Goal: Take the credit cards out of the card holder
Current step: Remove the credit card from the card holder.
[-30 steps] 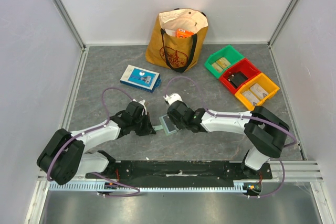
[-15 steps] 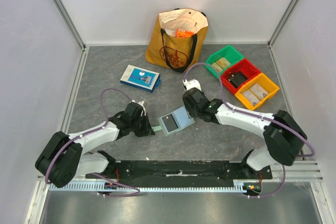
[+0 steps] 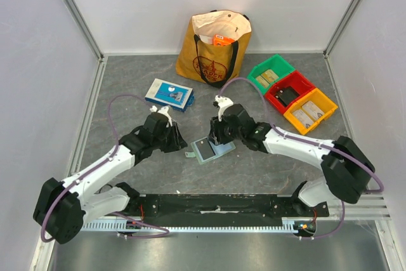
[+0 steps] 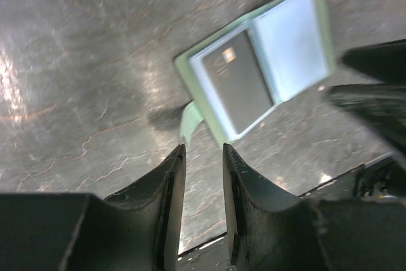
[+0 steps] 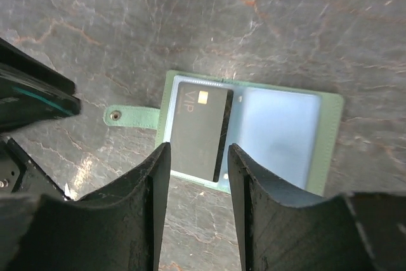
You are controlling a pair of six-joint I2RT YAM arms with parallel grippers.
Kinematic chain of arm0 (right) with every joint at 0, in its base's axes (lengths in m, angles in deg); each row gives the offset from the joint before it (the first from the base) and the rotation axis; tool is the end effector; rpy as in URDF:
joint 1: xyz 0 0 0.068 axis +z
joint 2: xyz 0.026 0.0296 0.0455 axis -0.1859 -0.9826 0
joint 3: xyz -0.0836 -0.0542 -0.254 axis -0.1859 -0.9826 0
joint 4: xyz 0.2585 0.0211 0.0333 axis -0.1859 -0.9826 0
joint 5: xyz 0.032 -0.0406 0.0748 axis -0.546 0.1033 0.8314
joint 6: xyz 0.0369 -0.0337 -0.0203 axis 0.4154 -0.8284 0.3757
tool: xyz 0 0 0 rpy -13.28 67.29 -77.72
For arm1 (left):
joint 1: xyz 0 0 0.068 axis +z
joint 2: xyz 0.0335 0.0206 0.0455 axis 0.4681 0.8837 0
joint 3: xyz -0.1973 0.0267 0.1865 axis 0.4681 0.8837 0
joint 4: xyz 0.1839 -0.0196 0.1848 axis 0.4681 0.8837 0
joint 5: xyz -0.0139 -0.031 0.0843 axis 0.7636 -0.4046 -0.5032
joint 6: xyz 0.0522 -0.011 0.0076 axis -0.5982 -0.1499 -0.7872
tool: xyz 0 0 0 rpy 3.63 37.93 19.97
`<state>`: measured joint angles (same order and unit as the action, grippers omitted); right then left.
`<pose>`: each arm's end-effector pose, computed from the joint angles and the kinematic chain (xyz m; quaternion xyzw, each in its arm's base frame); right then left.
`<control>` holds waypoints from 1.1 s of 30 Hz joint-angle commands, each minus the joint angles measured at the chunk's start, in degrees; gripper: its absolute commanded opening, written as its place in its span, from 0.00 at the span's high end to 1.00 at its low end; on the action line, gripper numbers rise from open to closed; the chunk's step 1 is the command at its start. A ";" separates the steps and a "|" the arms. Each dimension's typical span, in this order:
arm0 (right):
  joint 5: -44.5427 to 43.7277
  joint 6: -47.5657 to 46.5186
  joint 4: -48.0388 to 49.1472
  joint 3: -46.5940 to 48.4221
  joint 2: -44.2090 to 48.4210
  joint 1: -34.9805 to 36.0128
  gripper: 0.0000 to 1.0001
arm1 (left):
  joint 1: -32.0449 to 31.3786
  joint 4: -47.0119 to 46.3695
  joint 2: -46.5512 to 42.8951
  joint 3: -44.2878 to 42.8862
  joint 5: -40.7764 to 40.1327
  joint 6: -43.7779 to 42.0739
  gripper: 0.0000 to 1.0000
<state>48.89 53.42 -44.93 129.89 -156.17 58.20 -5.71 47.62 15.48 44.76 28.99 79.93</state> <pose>0.2084 0.2286 0.2275 -0.2054 0.8728 0.2606 0.3580 0.1720 -0.1178 0.2044 -0.0372 0.9324 -0.2443 0.2637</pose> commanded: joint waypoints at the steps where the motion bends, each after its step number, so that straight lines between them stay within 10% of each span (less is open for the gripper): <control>1: 8.40 4.47 8.93 -3.15 -3.67 -1.16 0.53 | -0.91 1.40 -1.36 -6.18 0.46 -1.82 0.64; 33: 31.88 15.99 36.37 -16.16 -17.65 -12.50 0.76 | -6.19 -16.44 23.60 -0.83 4.17 3.45 0.94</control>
<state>78.24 68.76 -11.64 114.07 -172.52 45.83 -11.72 32.65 38.13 42.64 33.66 81.90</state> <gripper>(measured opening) 0.249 0.071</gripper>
